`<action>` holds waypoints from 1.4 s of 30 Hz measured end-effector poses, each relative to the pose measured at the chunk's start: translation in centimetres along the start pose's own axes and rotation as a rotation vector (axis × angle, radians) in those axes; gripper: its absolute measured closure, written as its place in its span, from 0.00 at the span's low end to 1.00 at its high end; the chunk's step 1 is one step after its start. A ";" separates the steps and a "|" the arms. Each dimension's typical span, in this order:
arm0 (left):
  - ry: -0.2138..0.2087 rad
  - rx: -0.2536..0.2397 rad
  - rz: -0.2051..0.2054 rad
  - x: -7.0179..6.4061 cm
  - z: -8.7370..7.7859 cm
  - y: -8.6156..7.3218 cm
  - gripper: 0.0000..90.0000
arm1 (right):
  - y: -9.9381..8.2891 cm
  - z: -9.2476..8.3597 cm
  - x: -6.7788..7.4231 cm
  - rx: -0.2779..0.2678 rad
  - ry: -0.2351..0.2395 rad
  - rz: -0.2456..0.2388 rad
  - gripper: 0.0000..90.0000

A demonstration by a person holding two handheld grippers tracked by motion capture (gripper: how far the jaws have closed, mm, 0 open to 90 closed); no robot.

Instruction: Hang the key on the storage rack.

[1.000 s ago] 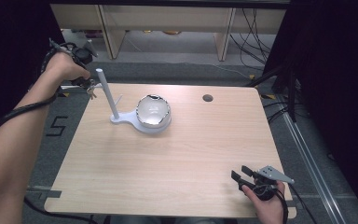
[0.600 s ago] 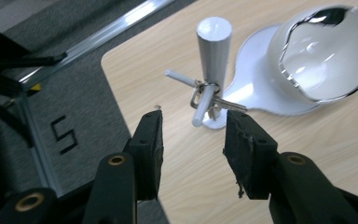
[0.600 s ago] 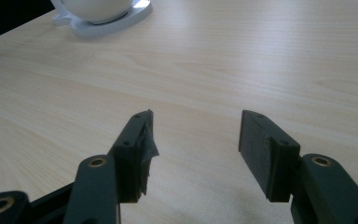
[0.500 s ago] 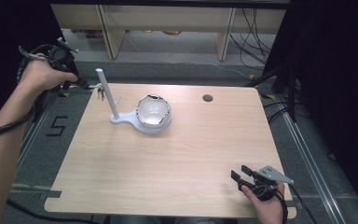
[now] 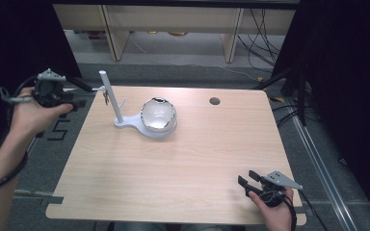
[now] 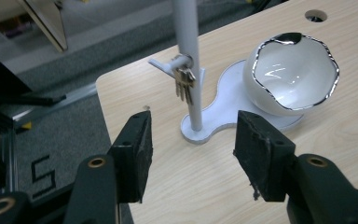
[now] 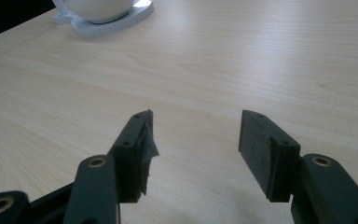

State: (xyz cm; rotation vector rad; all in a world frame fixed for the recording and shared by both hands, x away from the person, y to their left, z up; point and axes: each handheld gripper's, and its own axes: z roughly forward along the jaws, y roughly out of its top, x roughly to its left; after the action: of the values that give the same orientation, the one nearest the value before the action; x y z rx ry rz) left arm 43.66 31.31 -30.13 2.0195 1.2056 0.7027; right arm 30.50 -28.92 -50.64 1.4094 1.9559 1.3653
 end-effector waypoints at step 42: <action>0.057 -0.285 -0.240 -10.0 6.2 -22.3 0.38 | -0.1 0.4 0.4 0.003 -0.007 -0.030 0.51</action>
State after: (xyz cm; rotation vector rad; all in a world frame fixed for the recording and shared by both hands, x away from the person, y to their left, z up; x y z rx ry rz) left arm 32.02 28.34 -52.30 1.6013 1.2749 0.7682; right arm 30.59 -28.40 -50.82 1.3791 1.9671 1.3435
